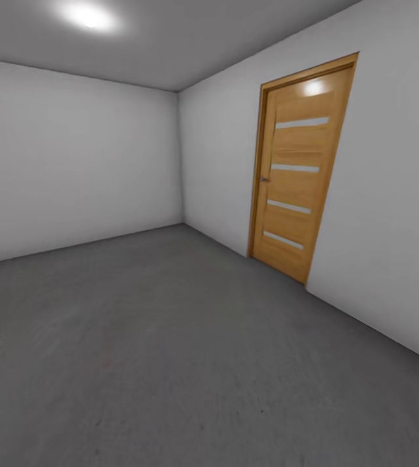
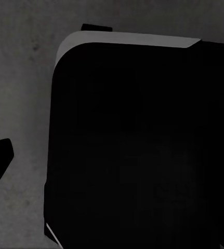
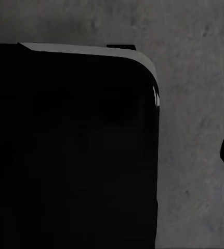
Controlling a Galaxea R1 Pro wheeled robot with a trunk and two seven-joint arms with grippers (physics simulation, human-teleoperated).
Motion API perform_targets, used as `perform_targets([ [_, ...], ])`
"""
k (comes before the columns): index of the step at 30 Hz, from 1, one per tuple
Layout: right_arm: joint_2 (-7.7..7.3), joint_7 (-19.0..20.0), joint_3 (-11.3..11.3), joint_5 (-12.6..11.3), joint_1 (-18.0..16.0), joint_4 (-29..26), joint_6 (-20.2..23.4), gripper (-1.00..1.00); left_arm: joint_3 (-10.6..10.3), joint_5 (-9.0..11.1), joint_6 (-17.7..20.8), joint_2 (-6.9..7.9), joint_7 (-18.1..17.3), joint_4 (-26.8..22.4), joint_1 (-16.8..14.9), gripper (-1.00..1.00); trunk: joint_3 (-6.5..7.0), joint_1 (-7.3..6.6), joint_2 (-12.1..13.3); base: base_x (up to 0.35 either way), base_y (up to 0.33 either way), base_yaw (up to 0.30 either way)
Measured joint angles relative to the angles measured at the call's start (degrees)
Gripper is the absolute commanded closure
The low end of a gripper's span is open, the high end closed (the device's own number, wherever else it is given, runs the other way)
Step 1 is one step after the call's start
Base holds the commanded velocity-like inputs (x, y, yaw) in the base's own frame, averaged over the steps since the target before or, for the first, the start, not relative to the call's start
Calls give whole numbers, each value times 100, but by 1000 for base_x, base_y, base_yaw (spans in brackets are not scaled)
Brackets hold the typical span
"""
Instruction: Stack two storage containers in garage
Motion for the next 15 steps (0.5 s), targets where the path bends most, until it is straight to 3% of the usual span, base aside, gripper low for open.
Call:
perform_targets([
  [15, 0, 0, -2, 0, 0, 0, 0, -100, 0, 10, -8, -1, 2, 0, -1, -100, 0, 0, 0, 326, 92, 0],
])
